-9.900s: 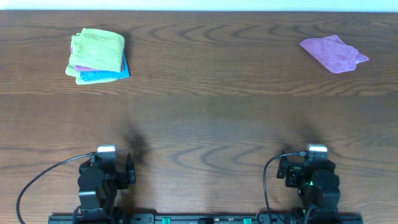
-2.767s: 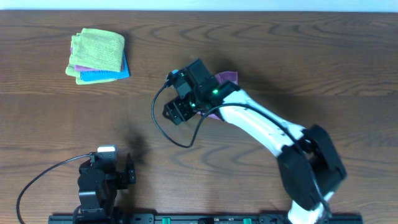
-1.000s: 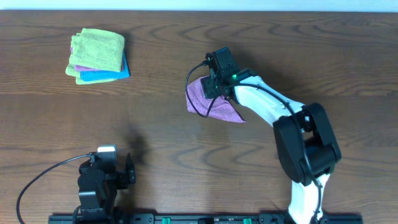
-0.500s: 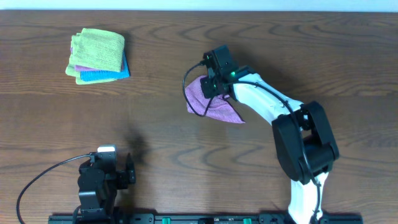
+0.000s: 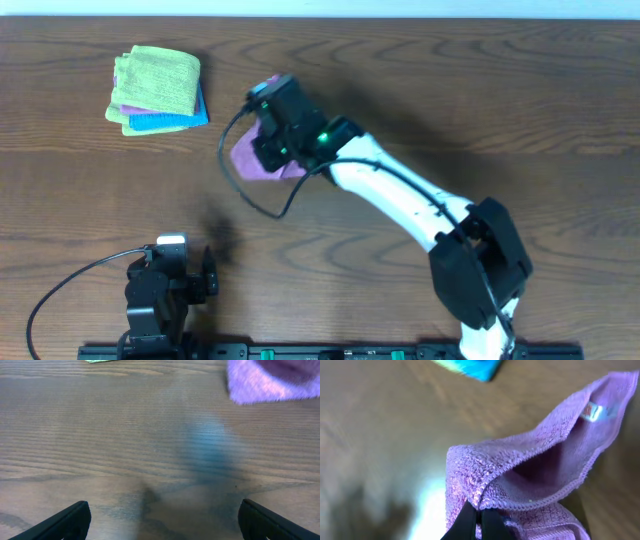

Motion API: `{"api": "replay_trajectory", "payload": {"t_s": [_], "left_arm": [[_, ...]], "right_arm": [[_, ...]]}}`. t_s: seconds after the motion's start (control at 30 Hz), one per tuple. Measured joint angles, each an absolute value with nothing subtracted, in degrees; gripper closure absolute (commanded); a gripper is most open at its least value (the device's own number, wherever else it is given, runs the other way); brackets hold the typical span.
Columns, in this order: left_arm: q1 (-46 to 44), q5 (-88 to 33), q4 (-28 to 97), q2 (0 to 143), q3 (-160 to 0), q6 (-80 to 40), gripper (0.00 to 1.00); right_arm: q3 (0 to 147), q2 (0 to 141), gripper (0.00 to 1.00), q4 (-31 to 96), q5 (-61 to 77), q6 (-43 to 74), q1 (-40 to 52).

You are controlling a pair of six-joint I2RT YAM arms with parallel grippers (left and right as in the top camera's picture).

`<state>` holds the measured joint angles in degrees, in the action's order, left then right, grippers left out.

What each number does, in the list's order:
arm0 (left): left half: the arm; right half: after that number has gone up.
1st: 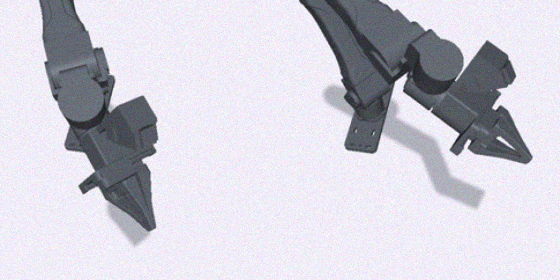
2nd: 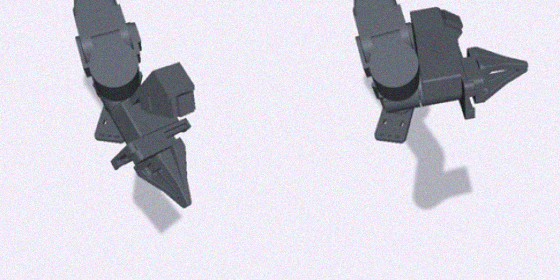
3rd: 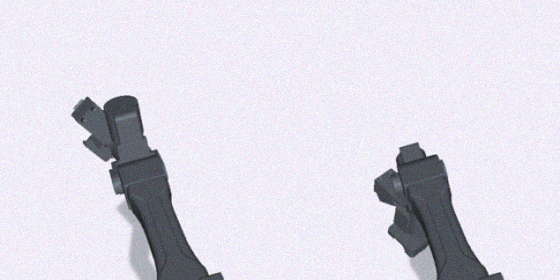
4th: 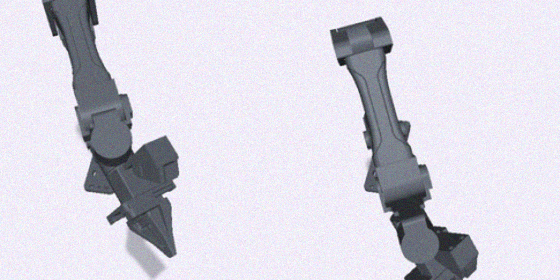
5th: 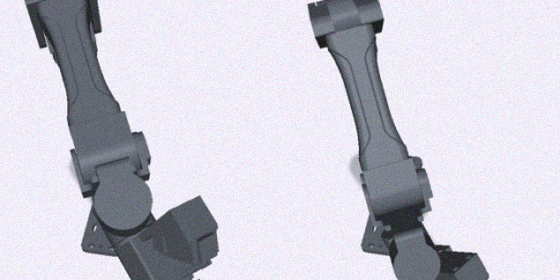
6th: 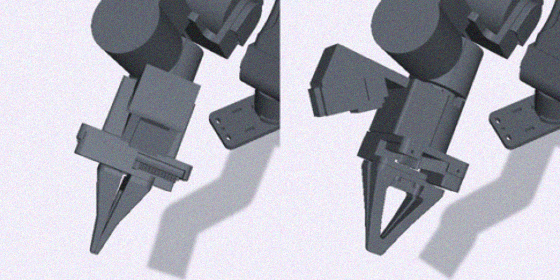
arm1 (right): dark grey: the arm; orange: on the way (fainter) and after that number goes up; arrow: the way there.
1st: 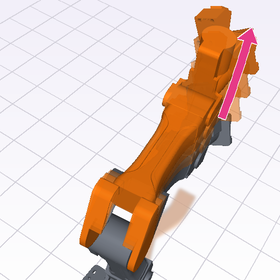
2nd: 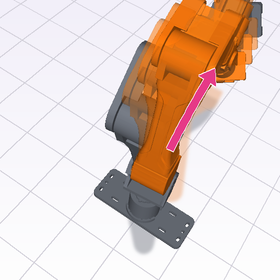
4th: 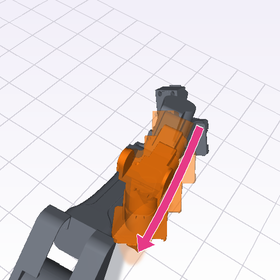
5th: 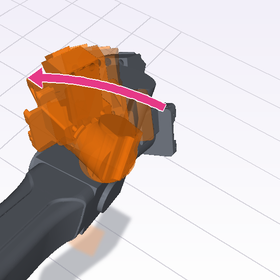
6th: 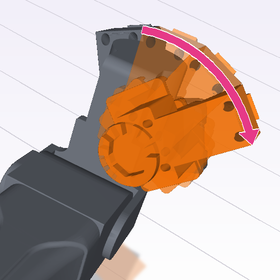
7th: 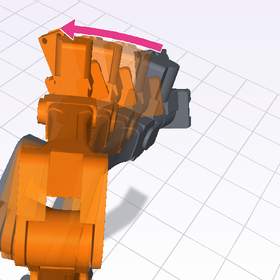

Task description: Fold the cloth

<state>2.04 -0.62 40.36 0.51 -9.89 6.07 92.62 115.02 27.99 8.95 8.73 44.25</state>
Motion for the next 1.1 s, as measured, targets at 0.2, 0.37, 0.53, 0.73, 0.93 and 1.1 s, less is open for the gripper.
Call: {"api": "replay_trajectory", "payload": {"t_s": [0.2, 0.37, 0.53, 0.73, 0.93, 1.1], "left_arm": [[2.0, -0.6, 40.4, 0.5, -9.9, 6.1, 0.05], [2.0, -0.6, 40.4, 0.5, -9.9, 6.1, 0.05], [2.0, -0.6, 40.4, 0.5, -9.9, 6.1, 0.05], [2.0, -0.6, 40.4, 0.5, -9.9, 6.1, 0.05], [2.0, -0.6, 40.4, 0.5, -9.9, 6.1, 0.05], [2.0, -0.6, 40.4, 0.5, -9.9, 6.1, 0.05]], "right_arm": [[92.6, 115.0, 0.99, 30.6, 1.1, 8.7, 45.8], [92.6, 115.0, 0.99, 35.9, -10.3, 8.3, 41.4], [92.6, 114.8, 0.99, 36.3, -17.6, 7.8, 35.9], [92.6, 113.4, 0.99, 37.9, -23.9, 4.3, 30.2], [92.6, 113.2, 0.99, 38.0, -27.6, 3.3, 23.8], [93.0, 110.3, 0.99, 37.4, -29.8, 2.2, 24.1]]}}
